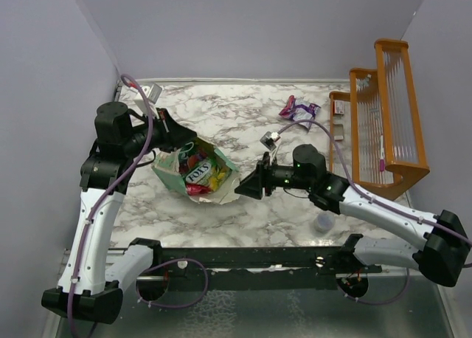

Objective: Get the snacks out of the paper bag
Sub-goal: Adjust the paper bag at the center of the board.

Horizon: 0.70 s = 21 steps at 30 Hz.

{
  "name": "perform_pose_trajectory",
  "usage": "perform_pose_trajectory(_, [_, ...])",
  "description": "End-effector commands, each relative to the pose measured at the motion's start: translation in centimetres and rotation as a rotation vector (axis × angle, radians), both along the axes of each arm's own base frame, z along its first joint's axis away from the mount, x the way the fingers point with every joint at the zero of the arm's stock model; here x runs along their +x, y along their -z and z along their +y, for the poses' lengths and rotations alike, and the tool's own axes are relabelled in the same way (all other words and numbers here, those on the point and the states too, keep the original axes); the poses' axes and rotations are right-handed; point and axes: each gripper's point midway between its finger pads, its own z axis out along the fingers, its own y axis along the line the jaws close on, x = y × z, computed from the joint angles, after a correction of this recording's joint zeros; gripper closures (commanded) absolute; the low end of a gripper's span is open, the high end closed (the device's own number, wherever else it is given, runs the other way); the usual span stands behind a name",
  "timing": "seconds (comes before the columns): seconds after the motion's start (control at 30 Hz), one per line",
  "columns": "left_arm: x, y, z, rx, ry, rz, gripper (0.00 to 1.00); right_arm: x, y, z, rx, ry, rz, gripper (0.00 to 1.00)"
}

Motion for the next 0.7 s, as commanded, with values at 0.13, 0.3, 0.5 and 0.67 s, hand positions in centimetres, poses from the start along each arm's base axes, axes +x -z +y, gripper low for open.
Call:
perform_pose_trajectory(0.13, [-0.6,0.3,-0.4,-0.117,-0.043,0.111,1.0,3.8,-1.8,-6.0,-0.354,0.162,-0.384,0.26])
perform_pose_trajectory(0.3, [-0.9,0.6,-0.8,-0.167,-0.032,0.127,1.0,1.9,-7.0,-3.1,-0.245,-0.087,-0.587,0.23])
perform_pose_trajectory(0.5, [-0.8,0.5,-0.6,-0.152,-0.048,0.136,1.0,2.6,-9.1,1.2,-0.159,-0.209,-0.836,0.23])
perform_pose_trajectory(0.67, [-0.8,0.3,-0.7,-0.181,-0.046,0.134,1.0,2.2,-7.9,3.7,-0.067,-0.326,-1.151,0.3])
